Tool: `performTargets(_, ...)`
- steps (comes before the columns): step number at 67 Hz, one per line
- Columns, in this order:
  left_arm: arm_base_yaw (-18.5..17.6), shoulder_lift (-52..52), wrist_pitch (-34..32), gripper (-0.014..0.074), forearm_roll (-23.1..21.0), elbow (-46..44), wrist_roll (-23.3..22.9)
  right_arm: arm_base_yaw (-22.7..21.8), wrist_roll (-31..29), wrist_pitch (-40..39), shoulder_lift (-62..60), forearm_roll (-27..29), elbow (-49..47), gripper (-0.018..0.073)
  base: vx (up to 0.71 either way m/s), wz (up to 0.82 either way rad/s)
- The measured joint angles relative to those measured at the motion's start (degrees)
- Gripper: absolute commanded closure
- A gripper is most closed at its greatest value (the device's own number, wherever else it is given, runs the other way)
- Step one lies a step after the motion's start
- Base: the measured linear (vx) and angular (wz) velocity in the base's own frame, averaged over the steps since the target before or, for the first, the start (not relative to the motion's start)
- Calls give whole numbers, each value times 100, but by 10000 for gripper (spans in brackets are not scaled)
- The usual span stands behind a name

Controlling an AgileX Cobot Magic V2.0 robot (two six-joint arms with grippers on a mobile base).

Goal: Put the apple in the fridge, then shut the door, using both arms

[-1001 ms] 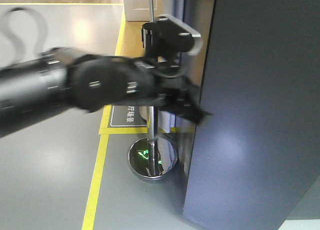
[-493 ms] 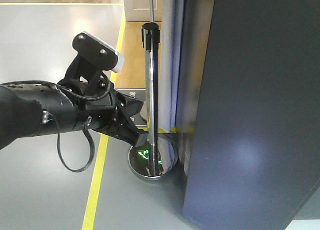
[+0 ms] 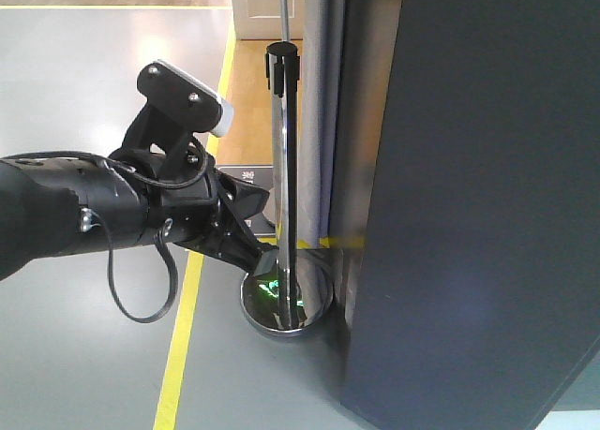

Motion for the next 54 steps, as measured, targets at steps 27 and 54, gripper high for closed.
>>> performTargets(27, 0, 0, 0, 602, 0, 0, 0, 0, 2852, -670, 1539, -3040, -54, 562, 0, 0)
performTargets(54, 0, 0, 0, 602, 0, 0, 0, -1406, 3430, -1162, 3113, -3804, -1217, 561, 0, 0)
